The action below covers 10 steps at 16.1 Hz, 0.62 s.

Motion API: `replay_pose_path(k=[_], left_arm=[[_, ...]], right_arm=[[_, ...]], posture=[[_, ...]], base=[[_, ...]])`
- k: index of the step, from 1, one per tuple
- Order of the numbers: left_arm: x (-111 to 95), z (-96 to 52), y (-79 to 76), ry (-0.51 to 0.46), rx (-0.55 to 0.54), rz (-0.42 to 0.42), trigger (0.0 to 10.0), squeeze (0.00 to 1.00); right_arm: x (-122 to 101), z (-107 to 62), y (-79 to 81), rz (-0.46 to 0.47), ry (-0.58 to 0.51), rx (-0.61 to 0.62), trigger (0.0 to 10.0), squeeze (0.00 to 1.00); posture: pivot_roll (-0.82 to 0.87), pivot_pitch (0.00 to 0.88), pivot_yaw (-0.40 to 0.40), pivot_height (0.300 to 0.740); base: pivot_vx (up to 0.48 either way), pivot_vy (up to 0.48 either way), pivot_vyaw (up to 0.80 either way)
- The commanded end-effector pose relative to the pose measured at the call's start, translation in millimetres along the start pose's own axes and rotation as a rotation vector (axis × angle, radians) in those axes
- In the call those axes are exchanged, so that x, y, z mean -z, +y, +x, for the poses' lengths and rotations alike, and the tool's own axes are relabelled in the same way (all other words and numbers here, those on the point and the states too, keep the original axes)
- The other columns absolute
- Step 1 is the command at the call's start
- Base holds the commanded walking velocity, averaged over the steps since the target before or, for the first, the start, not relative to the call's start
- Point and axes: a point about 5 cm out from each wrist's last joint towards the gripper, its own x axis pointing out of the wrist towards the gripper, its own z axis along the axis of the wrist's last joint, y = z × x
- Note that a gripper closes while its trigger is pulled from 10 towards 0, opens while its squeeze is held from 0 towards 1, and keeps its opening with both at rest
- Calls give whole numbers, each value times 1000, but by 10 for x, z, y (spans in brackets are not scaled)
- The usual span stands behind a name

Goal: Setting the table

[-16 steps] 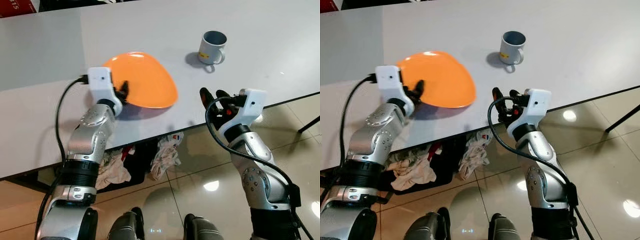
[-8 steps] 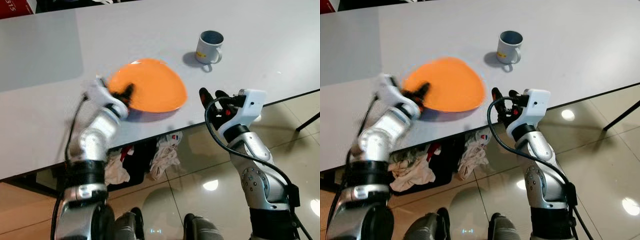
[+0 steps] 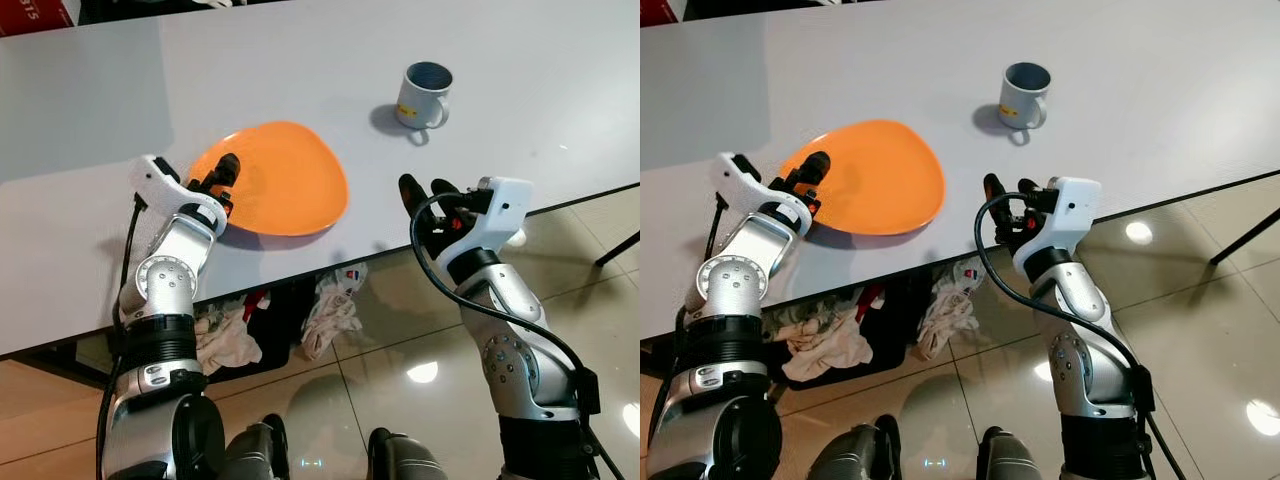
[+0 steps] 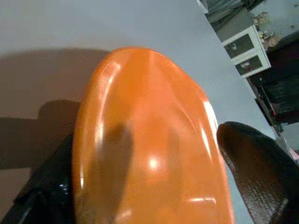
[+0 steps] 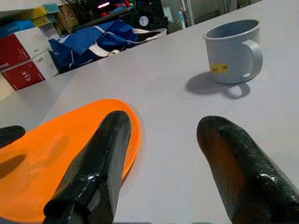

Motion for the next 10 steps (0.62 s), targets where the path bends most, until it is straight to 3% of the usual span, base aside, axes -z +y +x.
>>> replay_pose_path(k=[1,3,6,8,10], left_arm=[[-46,7,-142,-32,48,102,10000,1000],[-45,-2,-274,-45,88,118,10000,1000],[-34,4,-289,-45,92,91,10000,1000],[-21,-7,-251,-44,81,67,10000,1000],[10,-26,-218,-38,63,81,10000,1000]], right_arm=[[-36,-23,13,0,-11,0,10000,0],[-35,-17,45,-6,-9,-19,10000,0],[-40,104,212,-34,-9,-110,10000,0],[-37,363,429,-154,10,-191,10000,0],[55,682,610,-288,120,-195,10000,0]], posture=[[-162,202,21,740],[-158,206,22,740],[-160,211,23,740],[-158,220,28,740],[-153,230,26,740]], base=[[0,0,0],[0,0,0],[0,0,0],[0,0,0],[0,0,0]])
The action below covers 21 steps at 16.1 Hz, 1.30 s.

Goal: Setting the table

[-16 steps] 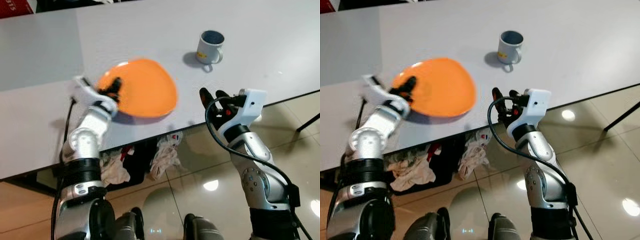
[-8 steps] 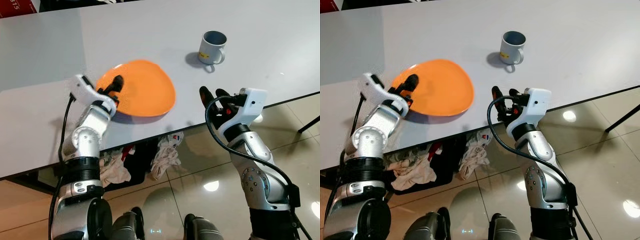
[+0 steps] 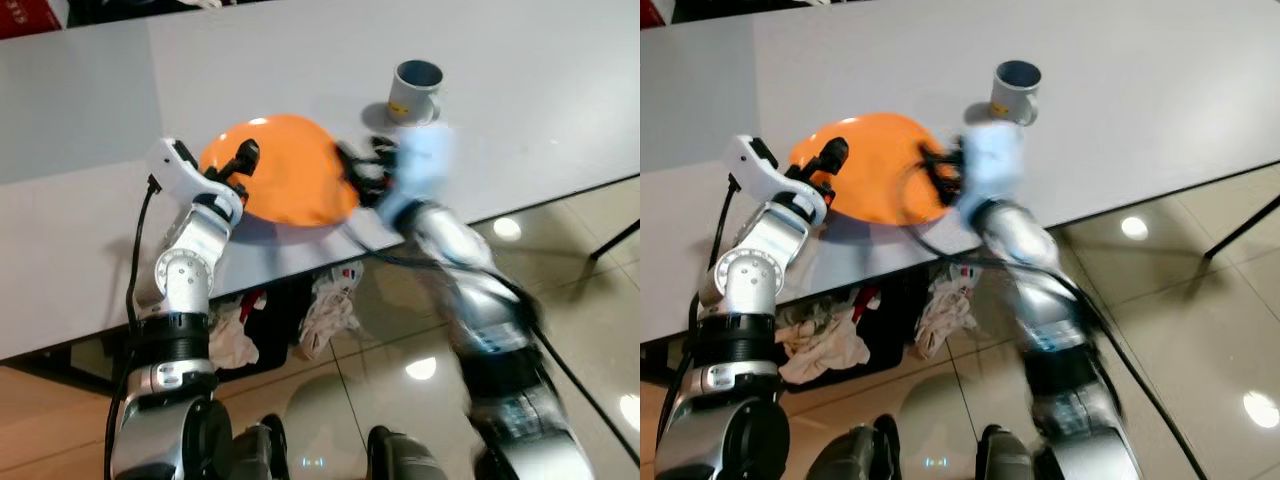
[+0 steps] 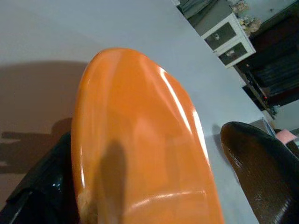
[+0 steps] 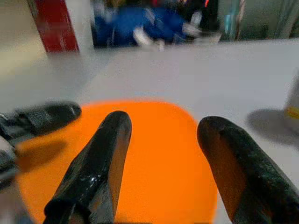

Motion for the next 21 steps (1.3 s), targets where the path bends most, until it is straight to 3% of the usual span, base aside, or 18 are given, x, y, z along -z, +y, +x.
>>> replay_pose_path(k=[1,3,5,6,7,9,10,13,15,19,21], left_arm=[[-12,-40,2,-12,-7,21,10000,1000],[4,-63,-8,-12,-8,10,10000,1000],[1,-94,-19,-17,-7,8,10000,1000],[-7,-110,-8,-20,-12,15,10000,290],[-12,-121,0,-22,-15,20,10000,0],[-15,-131,2,-24,-18,33,10000,0],[-22,-139,-5,-28,-15,40,10000,0],[-68,-165,-22,-41,-13,47,10000,0],[-112,-174,-39,-57,-7,63,10000,0],[-389,-214,-41,-141,-24,214,10000,0],[-627,-266,40,-205,-70,341,10000,0]], right_arm=[[101,174,48,-71,111,14,10000,0],[44,348,65,-112,161,43,10000,0],[-30,440,57,-91,190,64,10000,0],[4,457,24,-79,256,89,10000,0],[70,456,0,-43,329,109,10000,0],[139,456,-13,30,387,135,10000,0],[195,444,-27,132,425,162,10000,0],[279,436,-15,274,503,177,10000,0],[283,436,-54,263,506,205,10000,0],[270,436,-127,238,496,262,10000,0],[244,436,-195,223,483,299,10000,0]], posture=[[-147,236,25,740],[-135,249,19,740],[-128,261,16,740],[-128,265,16,740],[-128,267,16,740],[-125,270,14,740],[-121,268,12,740],[-117,269,11,740],[-111,268,9,740],[-106,267,7,740],[-104,264,6,740]], base=[[0,0,0],[0,0,0],[0,0,0],[0,0,0],[0,0,0],[0,0,0],[0,0,0],[0,0,0],[0,0,0],[0,0,0],[0,0,0]])
